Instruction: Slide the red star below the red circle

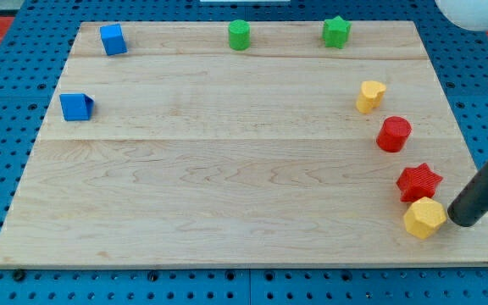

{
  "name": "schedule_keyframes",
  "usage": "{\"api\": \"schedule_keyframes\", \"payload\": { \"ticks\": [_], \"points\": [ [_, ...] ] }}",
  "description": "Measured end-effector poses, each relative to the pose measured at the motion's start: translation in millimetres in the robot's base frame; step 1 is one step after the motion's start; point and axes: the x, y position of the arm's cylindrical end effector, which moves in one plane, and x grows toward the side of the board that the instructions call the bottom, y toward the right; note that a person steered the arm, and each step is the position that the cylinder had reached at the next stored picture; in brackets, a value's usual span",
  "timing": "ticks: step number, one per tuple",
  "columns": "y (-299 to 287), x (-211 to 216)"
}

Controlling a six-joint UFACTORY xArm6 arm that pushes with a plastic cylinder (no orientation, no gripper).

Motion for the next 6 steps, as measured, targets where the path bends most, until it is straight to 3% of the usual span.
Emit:
{"api": "schedule_keyframes", "payload": {
  "ticks": [3, 6],
  "points": [
    [-35.0, -40.8],
    [13.0, -77.5]
  ]
}}
